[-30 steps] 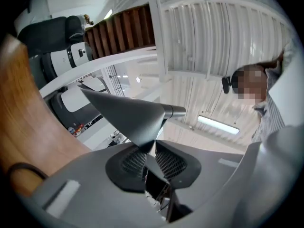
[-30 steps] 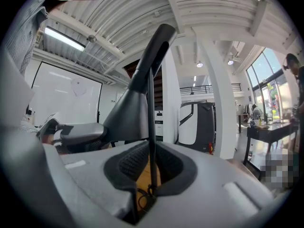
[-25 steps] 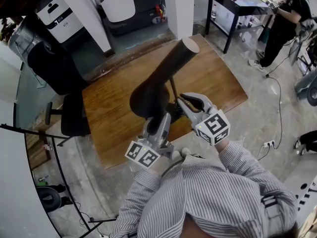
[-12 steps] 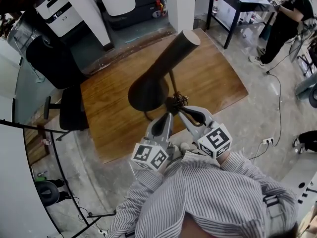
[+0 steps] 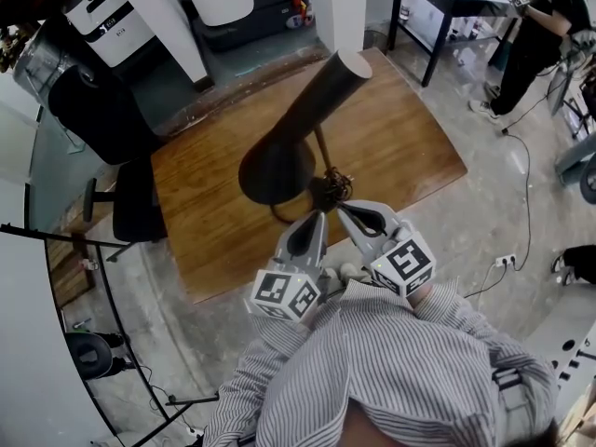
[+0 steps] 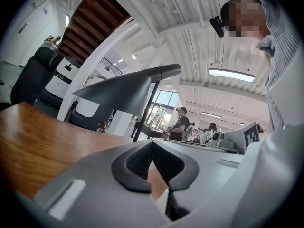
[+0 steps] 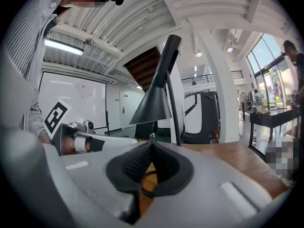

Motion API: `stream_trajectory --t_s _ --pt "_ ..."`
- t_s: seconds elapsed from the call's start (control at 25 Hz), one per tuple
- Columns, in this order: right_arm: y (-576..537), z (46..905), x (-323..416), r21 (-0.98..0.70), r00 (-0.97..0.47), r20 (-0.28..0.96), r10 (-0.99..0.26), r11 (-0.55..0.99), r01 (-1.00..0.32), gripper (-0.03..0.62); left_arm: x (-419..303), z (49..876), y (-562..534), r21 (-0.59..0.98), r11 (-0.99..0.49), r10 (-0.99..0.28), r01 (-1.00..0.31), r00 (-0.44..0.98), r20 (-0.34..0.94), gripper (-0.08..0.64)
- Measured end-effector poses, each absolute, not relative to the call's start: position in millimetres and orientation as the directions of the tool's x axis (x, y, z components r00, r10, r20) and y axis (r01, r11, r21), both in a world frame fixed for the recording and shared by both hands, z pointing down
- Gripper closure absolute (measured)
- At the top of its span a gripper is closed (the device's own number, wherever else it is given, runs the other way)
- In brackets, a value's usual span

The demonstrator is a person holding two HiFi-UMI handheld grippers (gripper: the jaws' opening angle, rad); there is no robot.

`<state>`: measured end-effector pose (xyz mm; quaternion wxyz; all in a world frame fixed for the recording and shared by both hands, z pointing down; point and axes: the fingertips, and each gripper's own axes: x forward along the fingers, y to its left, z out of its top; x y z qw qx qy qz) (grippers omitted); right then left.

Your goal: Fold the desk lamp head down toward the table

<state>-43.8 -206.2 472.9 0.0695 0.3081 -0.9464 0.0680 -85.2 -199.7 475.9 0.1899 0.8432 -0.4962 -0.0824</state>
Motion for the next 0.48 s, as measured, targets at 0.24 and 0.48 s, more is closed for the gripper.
stream_trajectory --t_s 0.24,0.48 --pt "-203.9 470.5 -41.7 -0.098 -0.809 0.16 -0.566 0.806 -0.584 0.592 -81.7 477.4 -198.0 0.385 -0.436 -0.867 -0.813 0.494 0.061 0.555" --pt "-202.8 475.3 -43.8 -0.079 -0.807 0.179 -0.562 0.81 -0.581 0.592 -78.6 478.8 -198.0 0.39 -0.448 -0.862 -0.805 0.505 0.051 0.555"
